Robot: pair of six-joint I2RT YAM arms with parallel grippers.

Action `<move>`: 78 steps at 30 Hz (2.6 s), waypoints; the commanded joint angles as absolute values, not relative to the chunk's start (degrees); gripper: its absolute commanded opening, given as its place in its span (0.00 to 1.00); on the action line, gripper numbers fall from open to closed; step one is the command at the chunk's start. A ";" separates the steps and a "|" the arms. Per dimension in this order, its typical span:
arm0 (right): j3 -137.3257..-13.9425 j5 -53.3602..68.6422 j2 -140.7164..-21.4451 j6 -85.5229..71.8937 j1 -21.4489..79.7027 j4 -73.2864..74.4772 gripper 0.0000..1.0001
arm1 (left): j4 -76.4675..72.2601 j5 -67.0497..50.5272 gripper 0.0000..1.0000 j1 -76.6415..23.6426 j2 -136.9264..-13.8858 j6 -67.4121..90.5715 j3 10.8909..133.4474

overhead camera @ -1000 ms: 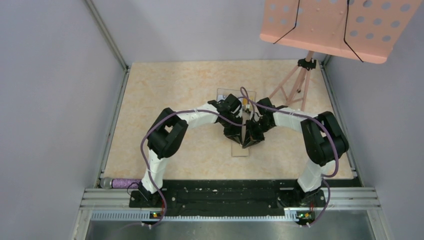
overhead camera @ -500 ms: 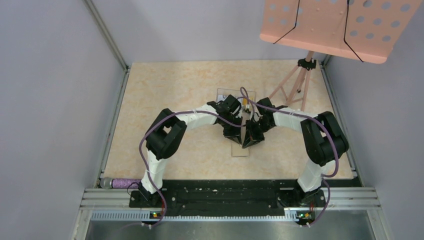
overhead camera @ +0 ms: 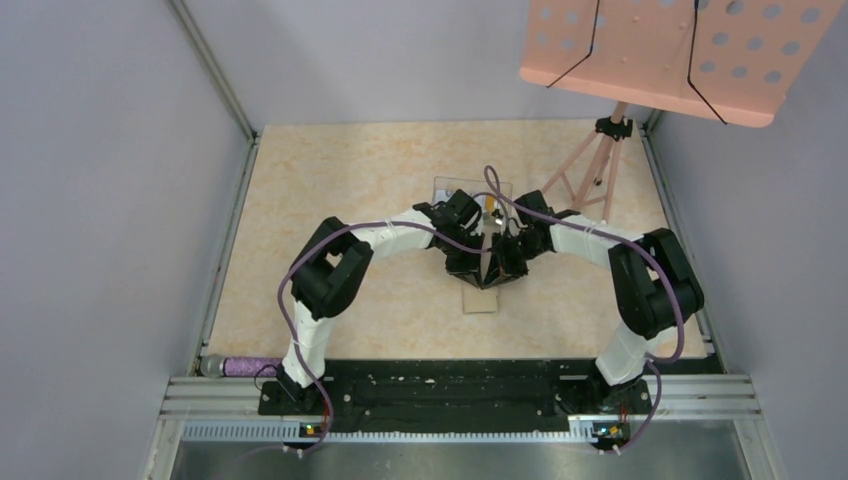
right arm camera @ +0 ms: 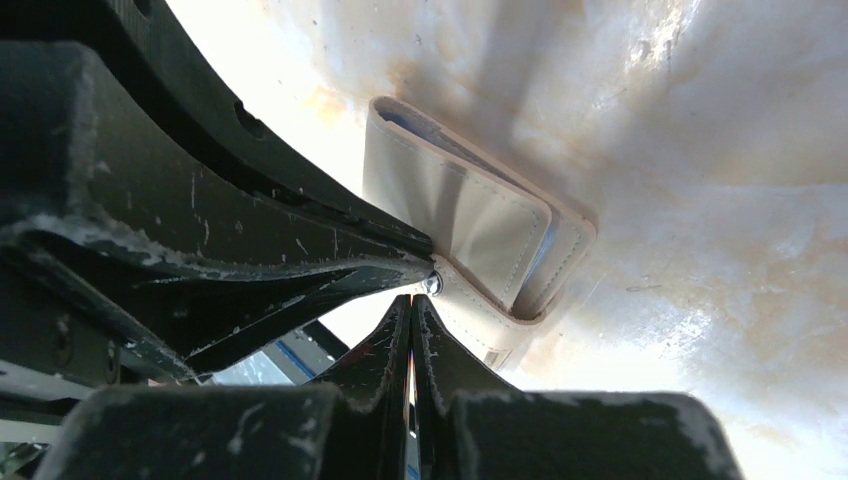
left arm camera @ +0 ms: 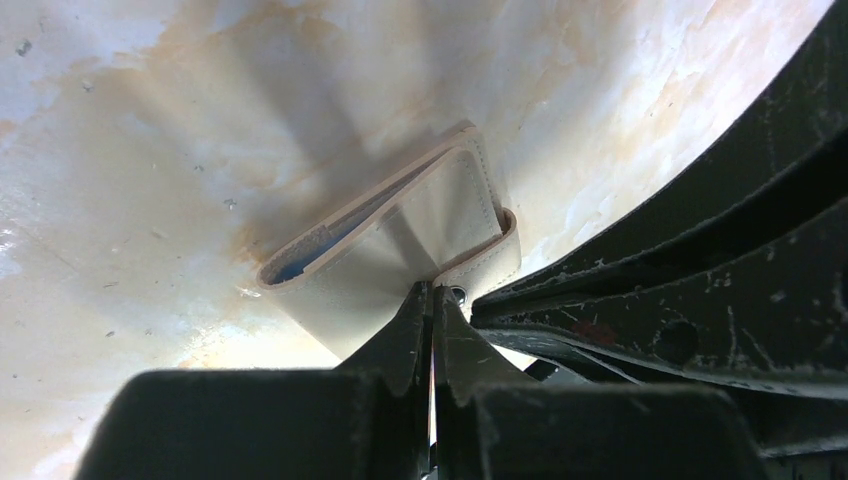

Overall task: Put the credit cards into the card holder
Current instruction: Close the card holder at the center of the board, then reset both arms

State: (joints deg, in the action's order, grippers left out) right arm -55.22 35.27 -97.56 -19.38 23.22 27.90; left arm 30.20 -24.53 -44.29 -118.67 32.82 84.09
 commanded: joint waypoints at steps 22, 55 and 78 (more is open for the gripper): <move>-54.20 26.40 -101.17 -16.65 24.80 28.22 0.00 | 31.30 -22.37 0.00 -45.73 -117.93 32.77 81.83; -63.10 21.96 -83.06 -22.94 24.79 26.26 0.73 | 18.16 -12.63 0.87 -37.42 -88.58 36.84 69.29; -33.02 0.33 -54.69 -19.61 5.00 -1.92 0.99 | -2.39 8.89 0.99 -4.57 -44.26 21.78 27.66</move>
State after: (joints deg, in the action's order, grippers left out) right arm -37.56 11.35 -58.04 -26.04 5.13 9.87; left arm 4.56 -2.55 -4.95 -46.96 33.98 31.57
